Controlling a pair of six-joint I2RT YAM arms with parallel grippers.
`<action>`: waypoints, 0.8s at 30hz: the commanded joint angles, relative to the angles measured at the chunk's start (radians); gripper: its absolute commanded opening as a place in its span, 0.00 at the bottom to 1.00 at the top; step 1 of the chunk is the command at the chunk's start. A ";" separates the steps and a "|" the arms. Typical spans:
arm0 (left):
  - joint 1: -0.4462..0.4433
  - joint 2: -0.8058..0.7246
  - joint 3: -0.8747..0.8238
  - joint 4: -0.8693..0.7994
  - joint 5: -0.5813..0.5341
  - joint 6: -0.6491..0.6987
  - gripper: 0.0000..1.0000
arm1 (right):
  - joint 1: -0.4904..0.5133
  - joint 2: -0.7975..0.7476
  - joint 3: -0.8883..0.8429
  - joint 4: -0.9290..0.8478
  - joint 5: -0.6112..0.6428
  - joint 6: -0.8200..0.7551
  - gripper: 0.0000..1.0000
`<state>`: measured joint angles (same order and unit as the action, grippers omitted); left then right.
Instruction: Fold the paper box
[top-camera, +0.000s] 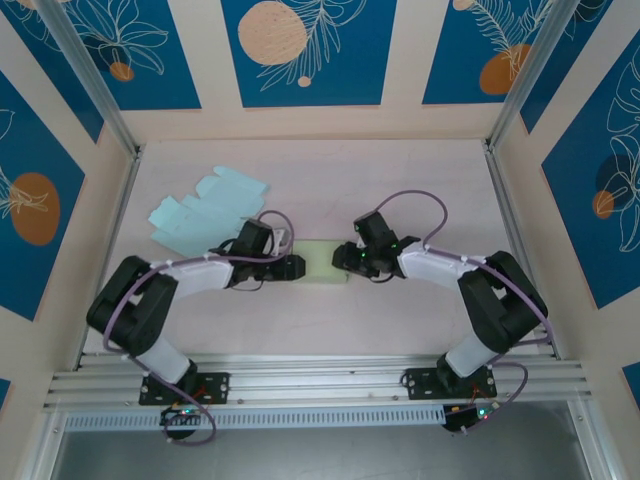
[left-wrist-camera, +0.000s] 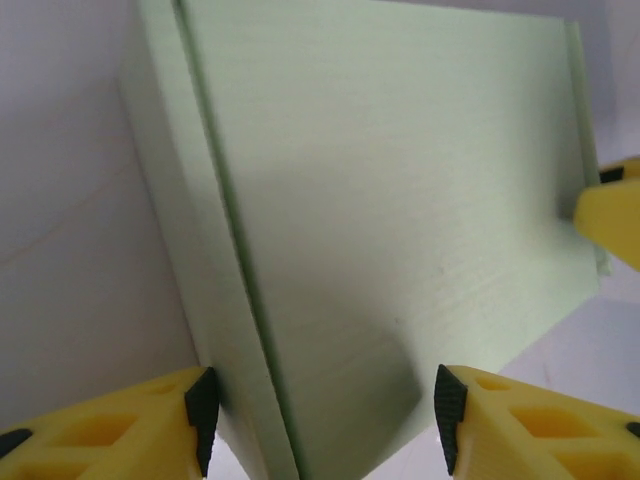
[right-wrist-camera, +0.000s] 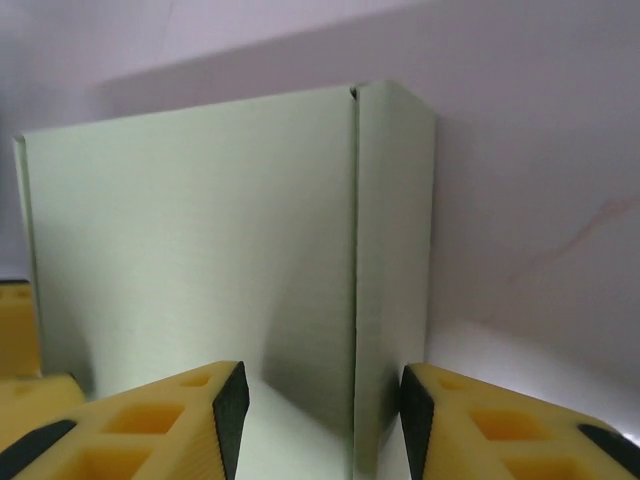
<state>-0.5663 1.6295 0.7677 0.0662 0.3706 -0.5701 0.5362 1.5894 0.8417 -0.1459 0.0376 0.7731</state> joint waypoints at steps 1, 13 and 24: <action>-0.034 0.090 0.106 0.133 0.055 -0.049 0.60 | -0.079 0.048 0.077 -0.012 -0.096 -0.088 0.46; -0.104 0.511 0.647 0.099 0.048 -0.111 0.61 | -0.396 0.178 0.240 -0.106 -0.165 -0.236 0.47; -0.105 0.514 0.704 0.042 0.010 -0.120 0.83 | -0.491 0.100 0.326 -0.217 -0.097 -0.279 0.76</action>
<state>-0.6720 2.1998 1.4803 0.1398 0.3779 -0.6983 0.0547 1.7565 1.1393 -0.2913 -0.0780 0.5201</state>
